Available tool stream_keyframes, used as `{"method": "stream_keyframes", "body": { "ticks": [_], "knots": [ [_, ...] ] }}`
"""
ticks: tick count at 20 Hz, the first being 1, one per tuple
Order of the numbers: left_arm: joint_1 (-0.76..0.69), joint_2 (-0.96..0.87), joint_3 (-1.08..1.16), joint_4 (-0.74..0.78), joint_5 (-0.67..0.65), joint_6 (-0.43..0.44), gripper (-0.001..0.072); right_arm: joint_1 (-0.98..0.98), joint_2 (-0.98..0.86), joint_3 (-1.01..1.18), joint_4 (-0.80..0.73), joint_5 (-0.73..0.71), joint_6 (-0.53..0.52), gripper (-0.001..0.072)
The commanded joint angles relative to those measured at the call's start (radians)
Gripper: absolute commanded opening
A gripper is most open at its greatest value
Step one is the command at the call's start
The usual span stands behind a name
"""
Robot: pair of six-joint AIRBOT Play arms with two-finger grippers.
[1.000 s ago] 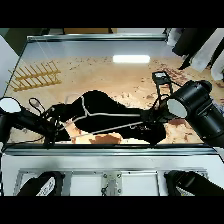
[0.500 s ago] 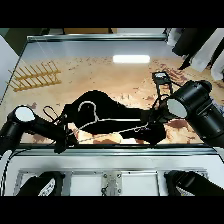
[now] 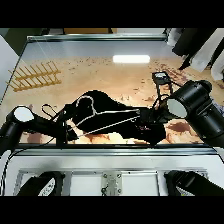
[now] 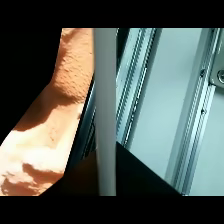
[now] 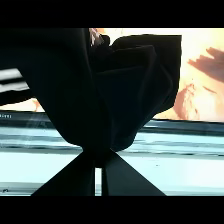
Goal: Fold the clothes and pants, and hang the long-sleeved shirts on hangers.
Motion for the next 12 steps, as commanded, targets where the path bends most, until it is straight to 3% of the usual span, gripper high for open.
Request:
{"method": "stream_keyframes", "body": {
  "ticks": [1, 9, 12],
  "knots": [
    [-0.002, 0.001, 0.0, -0.002, 0.011, 0.0, 0.0017, 0.0, -0.001, 0.0, 0.0, 0.0, 0.001, 0.0033],
    [-0.147, 0.0, 0.0, -0.004, 0.169, 0.008, 0.0017, -0.001, -0.001, 0.03, 0.0, 0.0, -0.055, 0.0033],
    [-0.154, 0.0, 0.0, -0.011, 0.183, 0.056, 0.0017, -0.002, -0.001, 0.06, -0.001, 0.001, -0.079, 0.0032]
  ]
}}
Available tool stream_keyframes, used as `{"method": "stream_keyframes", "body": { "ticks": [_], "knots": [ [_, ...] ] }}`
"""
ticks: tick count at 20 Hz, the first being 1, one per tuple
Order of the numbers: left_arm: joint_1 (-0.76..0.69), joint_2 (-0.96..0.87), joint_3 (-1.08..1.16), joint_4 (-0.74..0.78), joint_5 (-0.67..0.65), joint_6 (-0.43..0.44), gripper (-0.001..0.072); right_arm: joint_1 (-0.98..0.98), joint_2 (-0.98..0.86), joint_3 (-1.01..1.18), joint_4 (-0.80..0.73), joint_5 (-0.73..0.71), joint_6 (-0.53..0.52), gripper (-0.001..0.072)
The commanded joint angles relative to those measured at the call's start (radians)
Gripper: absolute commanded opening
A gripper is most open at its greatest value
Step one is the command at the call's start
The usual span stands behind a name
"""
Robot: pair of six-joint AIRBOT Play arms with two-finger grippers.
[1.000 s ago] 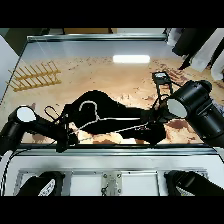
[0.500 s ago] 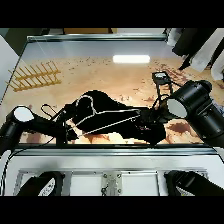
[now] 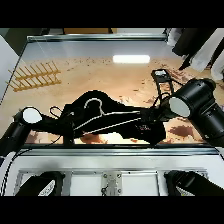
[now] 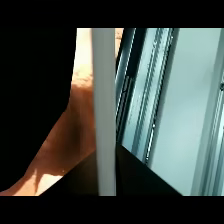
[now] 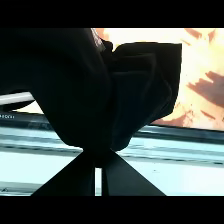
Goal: Fold the clothes and pants, and hang the long-sleeved shirts on hangers.
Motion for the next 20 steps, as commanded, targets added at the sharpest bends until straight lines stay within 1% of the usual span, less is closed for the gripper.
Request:
{"method": "stream_keyframes", "body": {
  "ticks": [1, 5, 7, 11, 14, 18, 20],
  "knots": [
    [-0.017, 0.0, 0.0, -0.005, 0.038, 0.051, 0.0017, -0.002, -0.001, 0.028, -0.005, 0.0, -0.04, 0.0032],
    [-0.017, 0.0, 0.0, -0.006, 0.021, 0.069, 0.0017, -0.059, -0.007, 0.051, -0.011, 0.026, -0.063, 0.0032],
    [-0.017, 0.0, 0.0, -0.014, 0.007, 0.088, 0.0017, -0.089, -0.008, 0.069, -0.008, 0.021, -0.113, 0.0032],
    [-0.017, -0.006, 0.002, -0.108, 0.03, 0.114, 0.0017, -0.092, -0.02, 0.09, 0.008, 0.021, -0.16, 0.0032],
    [-0.017, -0.081, 0.044, -0.108, -0.048, 0.114, 0.0017, -0.092, -0.021, 0.109, 0.009, 0.01, -0.16, 0.0032],
    [-0.017, -0.19, 0.17, -0.106, -0.074, 0.113, 0.0017, -0.092, -0.021, 0.141, 0.062, 0.006, -0.167, 0.0032],
    [-0.017, -0.236, 0.216, -0.106, -0.091, 0.075, 0.0016, -0.092, -0.019, 0.159, 0.061, 0.007, -0.167, 0.0032]
  ]
}}
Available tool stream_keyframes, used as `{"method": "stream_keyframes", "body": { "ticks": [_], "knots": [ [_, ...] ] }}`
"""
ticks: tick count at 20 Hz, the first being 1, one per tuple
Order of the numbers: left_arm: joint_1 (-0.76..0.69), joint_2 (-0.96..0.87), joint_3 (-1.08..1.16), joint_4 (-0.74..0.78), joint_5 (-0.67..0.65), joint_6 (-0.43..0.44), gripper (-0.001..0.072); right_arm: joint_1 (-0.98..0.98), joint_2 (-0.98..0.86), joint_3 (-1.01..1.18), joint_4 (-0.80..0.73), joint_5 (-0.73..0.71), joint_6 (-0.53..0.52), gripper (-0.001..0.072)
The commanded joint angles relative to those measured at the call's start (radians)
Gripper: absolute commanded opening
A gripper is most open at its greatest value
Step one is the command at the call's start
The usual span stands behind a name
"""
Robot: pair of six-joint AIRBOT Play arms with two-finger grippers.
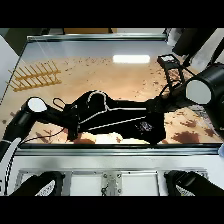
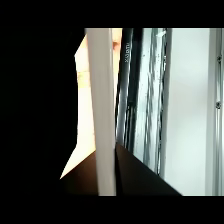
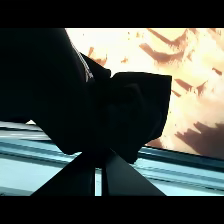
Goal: Fold the clothes and pants, and hang the long-sleeved shirts on hangers.
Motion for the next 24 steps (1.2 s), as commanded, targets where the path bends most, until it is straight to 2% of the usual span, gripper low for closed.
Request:
{"method": "stream_keyframes", "body": {
  "ticks": [1, 6, 17, 24],
  "knots": [
    [-0.001, -0.08, 0.083, -0.006, -0.032, -0.048, 0.0016, 0.0, 0.0, 0.031, 0.023, -0.002, -0.003, 0.0032],
    [-0.001, -0.102, 0.114, -0.006, -0.028, -0.055, 0.0016, 0.0, -0.002, 0.037, 0.064, -0.016, 0.004, 0.0032],
    [-0.001, -0.102, 0.114, -0.007, -0.032, -0.055, 0.0017, 0.016, -0.067, 0.039, 0.318, -0.291, -0.005, 0.0031],
    [-0.001, -0.102, 0.114, -0.007, -0.032, -0.055, 0.0017, 0.126, -0.116, 0.071, 0.321, -0.43, -0.004, 0.0031]
  ]
}}
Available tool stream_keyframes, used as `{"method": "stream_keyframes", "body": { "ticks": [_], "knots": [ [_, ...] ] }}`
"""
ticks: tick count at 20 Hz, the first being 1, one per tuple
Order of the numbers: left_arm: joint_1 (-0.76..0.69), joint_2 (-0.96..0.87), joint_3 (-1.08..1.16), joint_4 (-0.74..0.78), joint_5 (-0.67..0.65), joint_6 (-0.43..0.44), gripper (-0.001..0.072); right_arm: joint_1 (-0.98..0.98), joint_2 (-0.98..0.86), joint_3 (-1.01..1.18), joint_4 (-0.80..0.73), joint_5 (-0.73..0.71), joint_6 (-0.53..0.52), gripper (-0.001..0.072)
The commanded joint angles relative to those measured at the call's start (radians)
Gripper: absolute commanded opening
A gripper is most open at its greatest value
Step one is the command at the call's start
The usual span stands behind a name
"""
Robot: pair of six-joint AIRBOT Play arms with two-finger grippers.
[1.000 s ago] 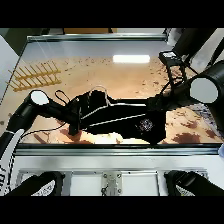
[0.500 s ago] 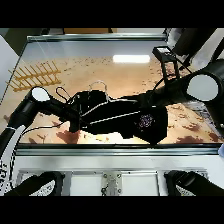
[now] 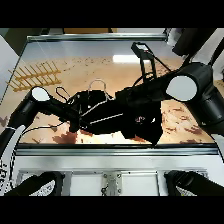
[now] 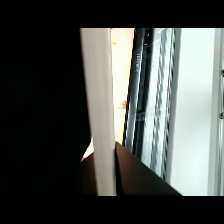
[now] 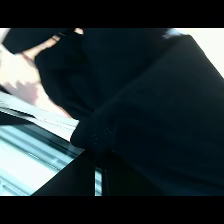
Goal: Fold the clothes and pants, and hang the long-sleeved shirts on hangers.
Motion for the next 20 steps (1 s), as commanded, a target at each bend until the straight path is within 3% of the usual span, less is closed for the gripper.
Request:
{"method": "stream_keyframes", "body": {
  "ticks": [1, 15, 16, 17, 18, 20],
  "knots": [
    [-0.001, -0.001, 0.0, 0.0, -0.001, 0.003, 0.0017, 0.045, -0.026, 0.018, 0.011, -0.072, 0.0, 0.0031],
    [-0.001, -0.001, 0.0, 0.0, -0.005, 0.002, 0.0017, 0.077, -0.042, 0.023, 0.034, -0.092, -0.001, 0.0051],
    [-0.001, -0.001, 0.0, 0.0, -0.005, 0.002, 0.0017, 0.076, -0.042, 0.023, 0.033, -0.079, -0.001, 0.0156],
    [-0.001, -0.001, 0.0, 0.0, -0.005, 0.002, 0.0017, 0.075, -0.042, 0.023, 0.032, -0.061, -0.002, 0.0332],
    [-0.001, -0.001, 0.0, 0.0, -0.005, 0.002, 0.0017, 0.072, -0.041, 0.023, 0.033, -0.048, -0.017, 0.0382],
    [-0.001, -0.001, 0.0, 0.0, -0.005, 0.002, 0.0017, 0.064, -0.036, 0.023, 0.032, -0.012, -0.031, 0.0373]
  ]
}}
